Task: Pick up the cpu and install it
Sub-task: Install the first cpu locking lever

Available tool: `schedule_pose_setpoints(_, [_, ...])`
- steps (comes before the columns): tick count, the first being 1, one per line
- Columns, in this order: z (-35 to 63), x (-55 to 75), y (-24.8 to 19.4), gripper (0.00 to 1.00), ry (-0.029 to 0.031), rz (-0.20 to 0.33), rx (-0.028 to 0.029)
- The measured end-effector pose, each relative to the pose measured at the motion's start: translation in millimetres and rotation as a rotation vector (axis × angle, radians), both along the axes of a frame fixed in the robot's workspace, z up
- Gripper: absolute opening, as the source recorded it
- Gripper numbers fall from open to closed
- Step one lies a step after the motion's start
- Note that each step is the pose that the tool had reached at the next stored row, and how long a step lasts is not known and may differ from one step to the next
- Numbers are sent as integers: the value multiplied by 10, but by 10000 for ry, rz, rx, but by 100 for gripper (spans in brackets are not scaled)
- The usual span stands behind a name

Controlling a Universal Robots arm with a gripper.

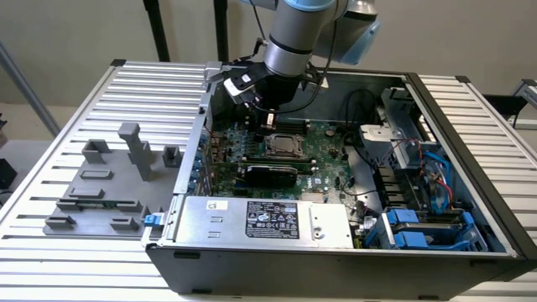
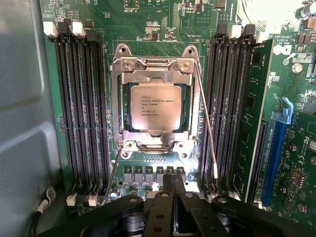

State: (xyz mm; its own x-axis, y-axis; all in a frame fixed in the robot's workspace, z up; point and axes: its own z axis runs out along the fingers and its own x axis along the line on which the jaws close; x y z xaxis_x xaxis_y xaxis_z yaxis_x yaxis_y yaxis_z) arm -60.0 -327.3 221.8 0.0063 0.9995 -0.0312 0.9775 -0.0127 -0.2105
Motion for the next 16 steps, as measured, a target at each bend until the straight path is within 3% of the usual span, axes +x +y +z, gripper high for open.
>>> schedule_pose_setpoints(5, [13,-19,-3,11,1,-10,23])
schedule_pose_setpoints(12, [198,-81,-33,11,1,-93,265])
schedule_pose_setpoints(16, [215,-110,-33,11,-3,-365,326])
